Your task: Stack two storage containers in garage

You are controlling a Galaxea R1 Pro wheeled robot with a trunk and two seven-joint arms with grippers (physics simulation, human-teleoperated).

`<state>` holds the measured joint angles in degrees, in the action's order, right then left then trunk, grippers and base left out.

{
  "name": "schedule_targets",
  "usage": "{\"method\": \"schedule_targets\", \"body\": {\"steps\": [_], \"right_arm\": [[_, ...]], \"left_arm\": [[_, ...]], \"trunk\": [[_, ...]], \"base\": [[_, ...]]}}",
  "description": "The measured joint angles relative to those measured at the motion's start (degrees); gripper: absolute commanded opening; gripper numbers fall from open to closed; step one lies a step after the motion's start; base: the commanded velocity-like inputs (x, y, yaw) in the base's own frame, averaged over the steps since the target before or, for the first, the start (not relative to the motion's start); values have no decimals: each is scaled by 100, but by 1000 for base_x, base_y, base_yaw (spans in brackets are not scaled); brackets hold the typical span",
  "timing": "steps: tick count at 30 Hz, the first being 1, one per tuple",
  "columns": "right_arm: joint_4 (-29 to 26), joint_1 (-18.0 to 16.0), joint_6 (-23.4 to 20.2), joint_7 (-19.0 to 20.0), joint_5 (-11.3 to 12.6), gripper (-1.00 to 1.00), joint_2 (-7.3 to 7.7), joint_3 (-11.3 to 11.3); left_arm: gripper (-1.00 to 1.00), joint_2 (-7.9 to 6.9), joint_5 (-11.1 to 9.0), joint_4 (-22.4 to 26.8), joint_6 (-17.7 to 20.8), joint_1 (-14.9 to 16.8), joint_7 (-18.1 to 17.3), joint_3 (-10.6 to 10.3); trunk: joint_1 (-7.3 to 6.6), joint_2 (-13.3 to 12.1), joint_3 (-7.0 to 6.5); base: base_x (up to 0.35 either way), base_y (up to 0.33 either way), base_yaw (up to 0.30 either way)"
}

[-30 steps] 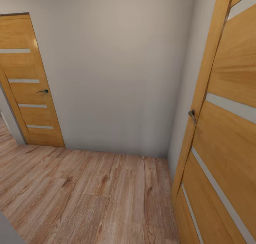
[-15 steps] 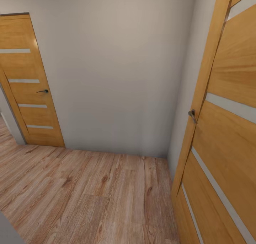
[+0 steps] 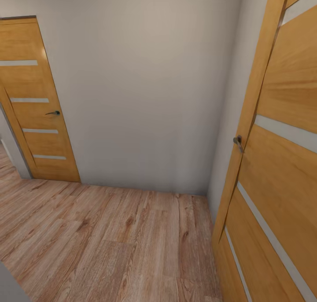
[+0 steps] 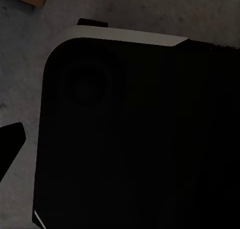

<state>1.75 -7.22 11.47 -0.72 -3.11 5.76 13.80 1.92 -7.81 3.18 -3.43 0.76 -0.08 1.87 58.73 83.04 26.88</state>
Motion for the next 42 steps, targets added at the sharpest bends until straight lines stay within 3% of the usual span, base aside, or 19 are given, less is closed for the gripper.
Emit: {"method": "schedule_targets", "body": {"steps": [20,42], "right_arm": [[-15,0,17,-6,-101,100,-33,28],[-16,0,9,-8,-32,100,-79,6]], "left_arm": [[100,0,-18,-5,9,0,40,-16],[100,0,-18,-5,9,0,40,-16]], "trunk": [[-3,1,0],[-3,0,0]], "base": [[258,0,0],[321,0,0]]}}
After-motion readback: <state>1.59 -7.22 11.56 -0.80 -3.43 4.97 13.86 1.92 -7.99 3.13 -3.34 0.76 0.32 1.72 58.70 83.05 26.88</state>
